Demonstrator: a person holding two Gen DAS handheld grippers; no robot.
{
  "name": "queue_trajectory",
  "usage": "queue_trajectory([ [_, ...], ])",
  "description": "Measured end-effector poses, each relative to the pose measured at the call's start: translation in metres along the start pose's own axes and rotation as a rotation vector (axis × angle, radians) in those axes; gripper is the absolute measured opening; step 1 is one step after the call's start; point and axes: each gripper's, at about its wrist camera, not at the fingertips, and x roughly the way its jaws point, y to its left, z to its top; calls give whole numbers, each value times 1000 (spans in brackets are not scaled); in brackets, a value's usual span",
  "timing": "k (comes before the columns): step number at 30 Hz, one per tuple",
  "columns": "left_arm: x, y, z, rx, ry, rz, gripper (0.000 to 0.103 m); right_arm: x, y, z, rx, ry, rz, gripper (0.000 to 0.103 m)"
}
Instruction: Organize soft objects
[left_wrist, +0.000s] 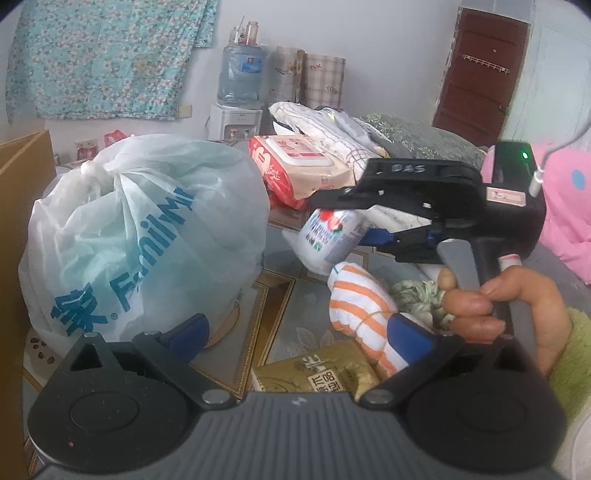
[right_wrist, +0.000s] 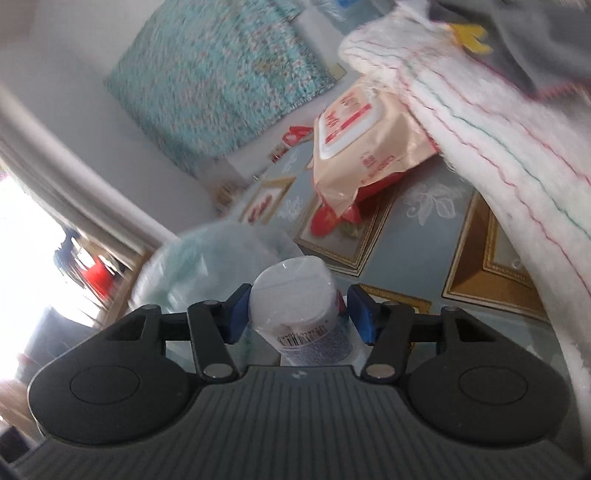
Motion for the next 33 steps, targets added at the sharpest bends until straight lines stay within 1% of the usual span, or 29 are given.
queue_trajectory([
  [4, -6, -3, 3, 13, -20, 7, 103, -9, -4, 5, 20, -52, 39, 53],
  [9, -23, -15, 6, 75, -71, 40, 103, -24, 3, 10, 33, -88, 111, 53],
  [11, -31, -21, 5, 102, -93, 50, 103, -31, 10, 11, 27, -88, 134, 53],
  [16, -53, -31, -3, 151, -140, 37, 103, -51, 29, 1, 47, -49, 231, 53],
  [19, -66, -36, -11, 185, -168, 39, 103, -64, 36, -13, 83, -11, 296, 53],
  [21, -74, -37, -16, 200, -182, 44, 103, -72, 37, -26, 126, 32, 350, 53],
  [25, -89, -31, -29, 202, -193, 76, 102, -80, 38, -53, 204, 111, 446, 53],
  [28, -100, -23, -39, 175, -194, 84, 102, -82, 37, -72, 254, 162, 470, 53],
  [31, -113, -14, -50, 161, -204, 85, 102, -79, 32, -93, 334, 241, 502, 53],
  [33, -118, -9, -57, 165, -195, 53, 102, -79, 28, -106, 385, 280, 526, 53],
])
